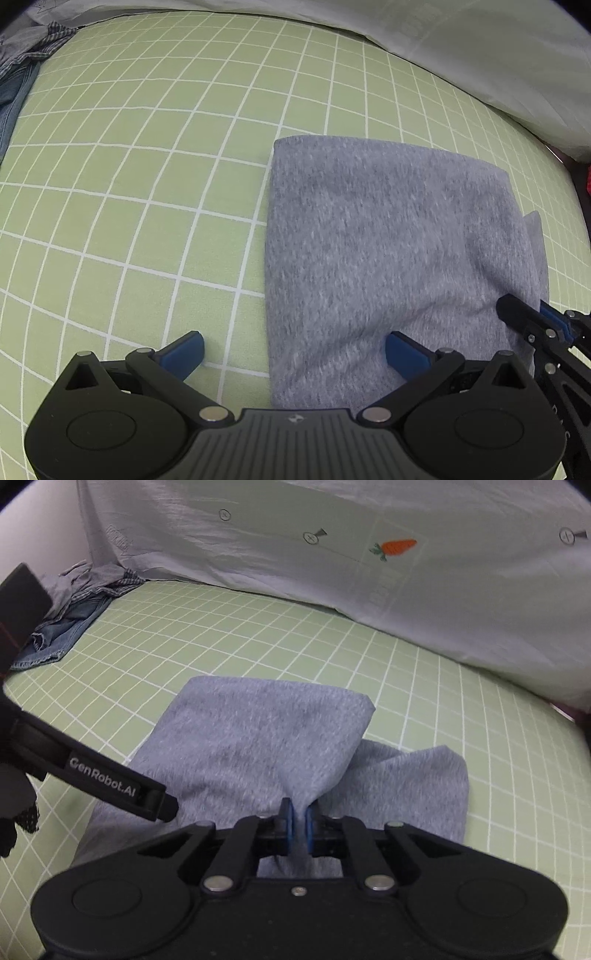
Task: Fold clothes
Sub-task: 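Grasp the folded sweatpants with the right gripper while the left gripper grasps it too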
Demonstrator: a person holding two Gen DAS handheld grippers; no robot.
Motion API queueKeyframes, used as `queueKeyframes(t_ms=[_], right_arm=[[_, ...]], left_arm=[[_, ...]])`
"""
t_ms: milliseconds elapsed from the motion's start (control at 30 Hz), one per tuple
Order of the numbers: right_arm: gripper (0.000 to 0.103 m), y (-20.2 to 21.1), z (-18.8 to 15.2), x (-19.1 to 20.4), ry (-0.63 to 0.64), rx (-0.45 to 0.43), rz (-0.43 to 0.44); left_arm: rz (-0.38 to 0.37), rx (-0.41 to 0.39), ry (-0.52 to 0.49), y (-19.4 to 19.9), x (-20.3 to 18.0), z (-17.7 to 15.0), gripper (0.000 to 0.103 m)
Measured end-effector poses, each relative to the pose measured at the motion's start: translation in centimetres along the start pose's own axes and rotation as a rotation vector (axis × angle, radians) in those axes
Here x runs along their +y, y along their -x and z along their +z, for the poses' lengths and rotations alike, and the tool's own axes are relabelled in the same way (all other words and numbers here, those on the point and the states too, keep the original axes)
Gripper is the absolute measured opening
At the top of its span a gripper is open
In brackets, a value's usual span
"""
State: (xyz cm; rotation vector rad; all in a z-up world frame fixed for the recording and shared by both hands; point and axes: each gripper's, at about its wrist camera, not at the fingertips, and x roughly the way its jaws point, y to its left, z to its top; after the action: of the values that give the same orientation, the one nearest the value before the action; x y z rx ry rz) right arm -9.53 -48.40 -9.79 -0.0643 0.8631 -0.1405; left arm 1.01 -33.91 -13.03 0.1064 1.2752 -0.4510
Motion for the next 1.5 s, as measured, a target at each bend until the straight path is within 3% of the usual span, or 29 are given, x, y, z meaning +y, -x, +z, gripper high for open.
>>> queueKeyframes(t_ms=[100, 267, 433, 467, 500, 533, 667, 733, 900, 1000, 1067, 1133, 1167, 1333, 1500], right_arm=[[0.007, 1.9, 0.4, -0.5, -0.005, -0.056, -0.005], [0.007, 5.7, 0.5, -2.8, -0.084, -0.122, -0.027], [0.01, 3.7, -2.6, -8.4, -0.291, 0.038, -0.125], [0.015, 3.3, -3.2, -9.5, -0.333, 0.072, -0.145], [0.027, 2.6, -4.0, -10.4, -0.378, 0.108, -0.146], [0.031, 1.8, -4.7, -11.2, -0.423, 0.146, -0.143], [0.074, 0.9, -6.8, -12.9, -0.641, 0.145, -0.02], [0.075, -0.1, -7.4, -12.6, -0.682, 0.153, 0.003], [0.081, -1.9, -7.6, -10.9, -0.628, 0.183, 0.001], [0.082, -2.0, -7.3, -10.0, -0.626, 0.157, 0.022], [0.076, -1.9, -7.0, -9.5, -0.623, 0.153, 0.036], [0.046, -1.9, -6.7, -9.0, -0.611, 0.157, 0.046], [0.025, -1.8, -6.4, -8.8, -0.599, 0.164, 0.049], [0.019, 1.3, -6.0, -8.5, -0.634, 0.086, 0.087], [0.018, 5.0, -5.7, -8.4, -0.65, 0.011, 0.074]], left_arm=[[0.019, -0.051, -0.042, 1.3, -1.0, 0.1, 0.103], [-0.043, -0.104, -0.118, 3.3, -3.1, 0.3, 0.103], [-0.108, -0.08, -0.128, 2.9, -4.8, -0.2, 0.103], [-0.122, -0.067, -0.126, 2.6, -5.0, -0.4, 0.103], [-0.13, -0.058, -0.126, 2.3, -5.1, -0.6, 0.103], [-0.135, -0.052, -0.127, 2.1, -5.1, -0.8, 0.103], [-0.159, -0.025, -0.126, 1.4, -5.1, -1.4, 0.103], [-0.188, 0.0, -0.099, 0.8, -4.7, -1.3, 0.103], [-0.262, 0.077, -0.049, -0.7, -4.7, -1.6, 0.103], [-0.302, 0.077, -0.052, -0.9, -5.3, -2.1, 0.098], [-0.333, 0.072, -0.048, -0.9, -5.6, -2.4, 0.08], [-0.355, 0.063, -0.048, -0.8, -6.2, -2.5, 0.064], [-0.349, 0.057, -0.068, -0.7, -6.7, -2.5, 0.061], [-0.388, 0.018, -0.136, 1.0, -8.1, -2.5, 0.038], [-0.464, -0.001, -0.209, 3.1, -11.0, -2.7, 0.032]])
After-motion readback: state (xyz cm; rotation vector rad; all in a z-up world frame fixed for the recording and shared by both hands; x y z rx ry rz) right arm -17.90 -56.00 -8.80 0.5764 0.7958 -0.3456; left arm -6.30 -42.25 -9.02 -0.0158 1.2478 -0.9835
